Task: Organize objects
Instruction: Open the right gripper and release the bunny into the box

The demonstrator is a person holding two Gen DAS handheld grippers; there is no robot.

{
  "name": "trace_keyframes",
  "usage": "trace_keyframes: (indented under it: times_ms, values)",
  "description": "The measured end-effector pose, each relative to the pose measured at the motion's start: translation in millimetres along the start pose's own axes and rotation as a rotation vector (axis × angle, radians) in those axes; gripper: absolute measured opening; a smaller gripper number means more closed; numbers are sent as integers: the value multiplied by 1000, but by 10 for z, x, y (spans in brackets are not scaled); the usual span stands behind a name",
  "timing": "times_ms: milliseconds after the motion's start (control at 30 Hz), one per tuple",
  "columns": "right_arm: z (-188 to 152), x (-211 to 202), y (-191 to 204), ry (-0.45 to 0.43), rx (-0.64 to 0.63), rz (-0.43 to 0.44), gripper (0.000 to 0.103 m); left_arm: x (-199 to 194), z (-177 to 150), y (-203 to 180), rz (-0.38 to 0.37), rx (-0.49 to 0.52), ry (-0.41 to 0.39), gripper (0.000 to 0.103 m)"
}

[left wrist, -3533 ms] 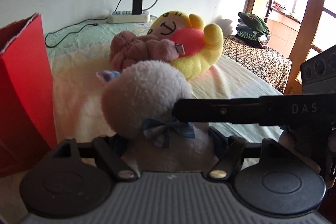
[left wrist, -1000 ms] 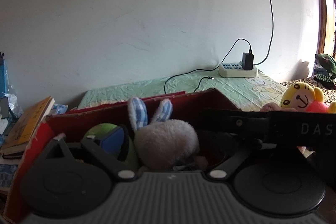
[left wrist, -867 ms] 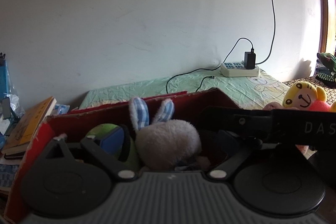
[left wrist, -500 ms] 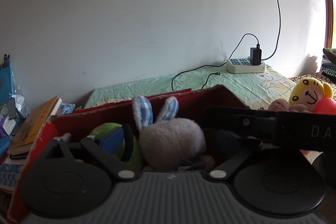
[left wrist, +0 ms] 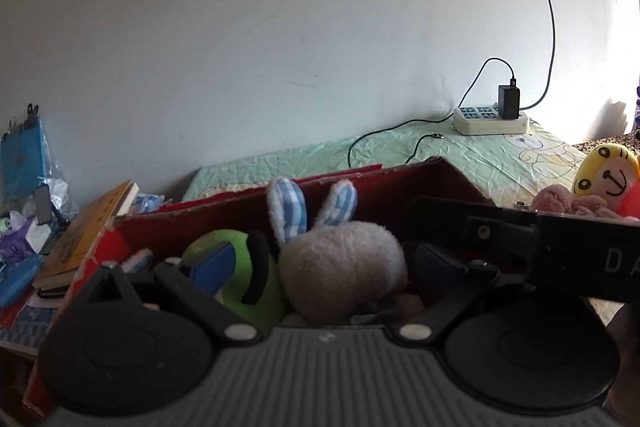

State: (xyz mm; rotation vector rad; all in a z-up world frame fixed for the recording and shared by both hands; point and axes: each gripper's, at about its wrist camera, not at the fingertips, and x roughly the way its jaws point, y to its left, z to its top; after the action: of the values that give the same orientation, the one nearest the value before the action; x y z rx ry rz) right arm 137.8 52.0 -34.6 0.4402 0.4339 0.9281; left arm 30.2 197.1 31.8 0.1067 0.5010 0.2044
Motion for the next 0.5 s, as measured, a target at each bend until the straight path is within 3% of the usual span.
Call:
trace_keyframes:
  times_ms: [400,500]
  values:
    - [-48,-15,7,-19,-41,-19,33,15,8,-45,64,7,7,97]
    - [-57,-31,3,-26,-51,-10,39,-2,6,-50,82,1,-5,98]
